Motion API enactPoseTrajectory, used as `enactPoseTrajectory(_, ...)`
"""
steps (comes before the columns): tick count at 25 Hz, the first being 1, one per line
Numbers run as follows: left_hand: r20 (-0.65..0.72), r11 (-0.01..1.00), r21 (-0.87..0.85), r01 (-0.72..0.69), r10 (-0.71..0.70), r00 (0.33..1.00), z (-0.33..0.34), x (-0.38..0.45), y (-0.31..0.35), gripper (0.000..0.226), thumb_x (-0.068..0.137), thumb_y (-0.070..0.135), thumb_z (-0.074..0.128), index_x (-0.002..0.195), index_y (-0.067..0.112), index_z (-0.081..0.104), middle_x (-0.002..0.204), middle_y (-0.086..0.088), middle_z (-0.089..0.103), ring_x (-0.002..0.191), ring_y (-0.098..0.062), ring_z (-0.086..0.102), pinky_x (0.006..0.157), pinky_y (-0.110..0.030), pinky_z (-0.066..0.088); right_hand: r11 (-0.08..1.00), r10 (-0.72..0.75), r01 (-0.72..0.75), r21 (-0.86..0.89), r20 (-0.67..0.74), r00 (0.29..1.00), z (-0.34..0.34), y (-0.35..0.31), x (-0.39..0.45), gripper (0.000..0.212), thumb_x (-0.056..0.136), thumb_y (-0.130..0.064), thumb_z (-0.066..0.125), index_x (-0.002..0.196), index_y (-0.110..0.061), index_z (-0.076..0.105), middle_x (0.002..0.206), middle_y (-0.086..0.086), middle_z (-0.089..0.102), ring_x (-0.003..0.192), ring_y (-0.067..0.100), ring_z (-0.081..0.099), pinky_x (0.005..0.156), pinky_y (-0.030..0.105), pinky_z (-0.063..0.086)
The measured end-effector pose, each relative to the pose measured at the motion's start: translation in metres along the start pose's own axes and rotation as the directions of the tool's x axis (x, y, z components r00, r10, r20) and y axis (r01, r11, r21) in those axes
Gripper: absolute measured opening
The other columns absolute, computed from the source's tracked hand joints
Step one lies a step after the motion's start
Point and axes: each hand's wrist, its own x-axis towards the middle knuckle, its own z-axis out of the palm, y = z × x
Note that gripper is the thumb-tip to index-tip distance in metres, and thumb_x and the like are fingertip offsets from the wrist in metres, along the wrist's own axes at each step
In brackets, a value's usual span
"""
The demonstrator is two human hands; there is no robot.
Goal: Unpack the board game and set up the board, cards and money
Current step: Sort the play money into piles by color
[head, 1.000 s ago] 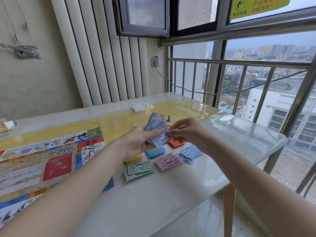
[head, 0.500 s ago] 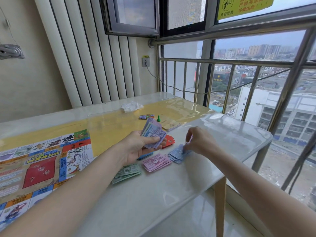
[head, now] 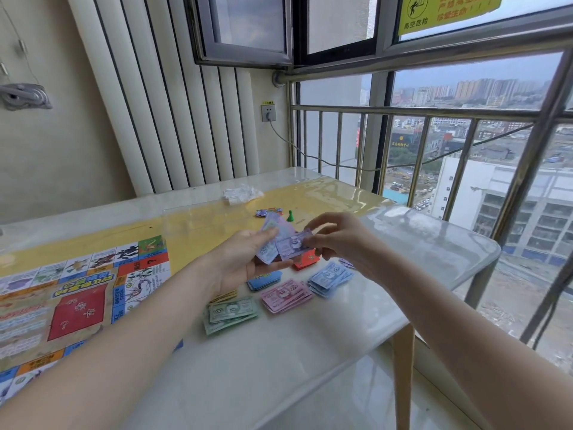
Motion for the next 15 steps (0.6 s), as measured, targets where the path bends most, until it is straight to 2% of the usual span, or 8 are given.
enactPoseTrajectory(2,-0.045,1.0,0.026,-0.014,0.015,0.999,-0.014,-0.003,0.003,0.02,0.096,0.013,0.047,0.101,-0.004,0.056,0.071,-0.011,0.072,0.061,-0.016,0.07,0.057,-0.024,0.058,0.999,0.028,-0.029,0.014,0.042,0.999,0.0,-0.001,-0.001,0.021,0.082,0.003,0.063,0.101,-0.005,0.065,0.07,0.01,0.06,0.054,0.014,0.053,0.047,0.015,0.043)
enactPoseTrajectory(5,-0.044,0.999,0.024,-0.024,0.025,0.999,-0.029,-0.006,0.002,0.02,0.096,0.01,0.046,0.103,-0.006,0.055,0.077,-0.016,0.072,0.065,-0.019,0.071,0.057,-0.024,0.058,1.0,0.03,-0.029,0.004,-0.021,0.999,-0.009,0.0,0.003,0.022,0.082,0.003,0.062,0.103,-0.003,0.066,0.069,0.009,0.06,0.054,0.012,0.052,0.049,0.017,0.044)
enactPoseTrajectory(10,-0.043,0.998,0.06,-0.03,0.032,0.999,-0.015,0.001,-0.002,0.026,0.093,0.006,0.052,0.114,-0.008,0.052,0.078,-0.015,0.073,0.067,-0.018,0.072,0.055,-0.022,0.057,0.997,0.072,-0.076,-0.018,-0.165,0.984,-0.028,0.013,0.01,0.006,0.08,0.001,0.065,0.085,0.0,0.062,0.064,0.01,0.056,0.052,0.012,0.05,0.048,0.017,0.043)
enactPoseTrajectory(15,-0.044,0.995,0.095,-0.028,0.032,0.998,0.008,0.015,-0.006,0.028,0.09,0.004,0.055,0.116,-0.008,0.053,0.082,-0.015,0.071,0.061,-0.016,0.071,0.057,-0.023,0.058,0.956,0.114,-0.187,-0.227,-0.301,0.947,-0.061,0.028,0.02,0.015,0.084,-0.002,0.062,0.096,0.004,0.066,0.061,0.007,0.051,0.053,0.013,0.038,0.048,0.021,0.032)
